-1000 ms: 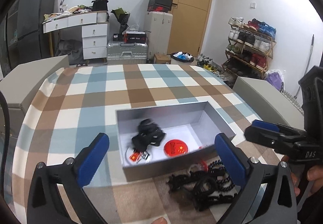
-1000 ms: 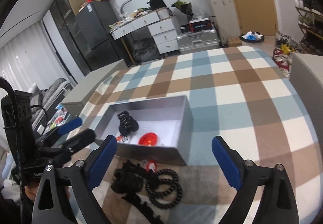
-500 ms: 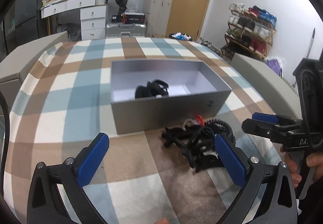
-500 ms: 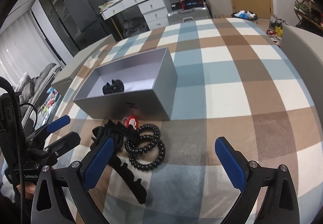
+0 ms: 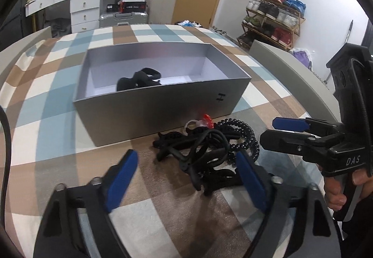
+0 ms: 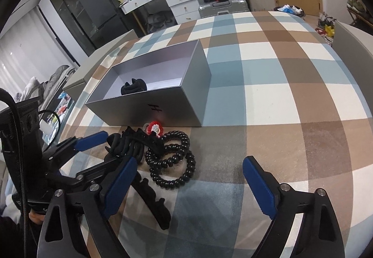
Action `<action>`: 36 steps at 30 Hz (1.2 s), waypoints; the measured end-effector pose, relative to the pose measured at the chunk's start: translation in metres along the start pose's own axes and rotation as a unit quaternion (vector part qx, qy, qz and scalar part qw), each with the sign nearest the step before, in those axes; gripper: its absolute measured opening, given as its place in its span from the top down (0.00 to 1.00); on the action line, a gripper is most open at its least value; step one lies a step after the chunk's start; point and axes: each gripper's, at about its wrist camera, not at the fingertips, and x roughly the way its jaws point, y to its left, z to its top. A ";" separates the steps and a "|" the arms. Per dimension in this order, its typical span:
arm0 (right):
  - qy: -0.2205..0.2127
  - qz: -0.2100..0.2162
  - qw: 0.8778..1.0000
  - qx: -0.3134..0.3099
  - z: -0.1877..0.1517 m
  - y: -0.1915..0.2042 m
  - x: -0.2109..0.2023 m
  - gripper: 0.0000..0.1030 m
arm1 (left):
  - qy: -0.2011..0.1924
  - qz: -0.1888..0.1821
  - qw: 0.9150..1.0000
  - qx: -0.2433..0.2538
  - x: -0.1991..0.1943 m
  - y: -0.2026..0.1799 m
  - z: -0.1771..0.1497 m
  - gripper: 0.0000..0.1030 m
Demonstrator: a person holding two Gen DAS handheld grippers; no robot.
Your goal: Organize jewelry
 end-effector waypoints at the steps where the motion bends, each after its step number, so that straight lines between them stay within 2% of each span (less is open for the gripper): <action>1: -0.001 0.000 1.000 0.000 0.000 0.000 0.000 0.10 | 0.002 -0.002 1.000 0.000 0.002 0.000 0.000 0.30; 2: -0.001 0.000 1.000 0.000 0.001 0.000 0.000 0.10 | 0.005 -0.004 1.000 -0.002 0.003 -0.001 0.001 0.33; 3: -0.002 0.001 1.000 0.000 0.001 0.000 -0.001 0.10 | 0.008 -0.005 1.000 -0.003 0.005 -0.001 0.001 0.43; 6: -0.002 0.003 1.000 -0.004 0.000 0.000 -0.001 0.11 | 0.006 -0.014 1.000 -0.002 0.003 -0.002 0.001 0.54; 10: 0.002 0.005 1.000 -0.008 0.001 0.001 0.003 0.13 | -0.002 -0.019 1.000 -0.002 -0.002 -0.001 -0.001 0.53; 17: 0.017 0.002 0.999 -0.043 0.003 0.013 0.017 0.23 | -0.017 -0.009 1.000 -0.007 -0.015 0.003 -0.004 0.53; 27: 0.030 -0.040 0.993 -0.108 0.010 0.035 0.036 0.31 | -0.026 0.004 0.999 -0.028 -0.018 0.016 -0.004 0.53; 36: 0.045 -0.036 0.990 -0.129 0.008 0.037 0.035 0.36 | -0.028 0.004 0.999 -0.036 -0.021 0.022 -0.005 0.53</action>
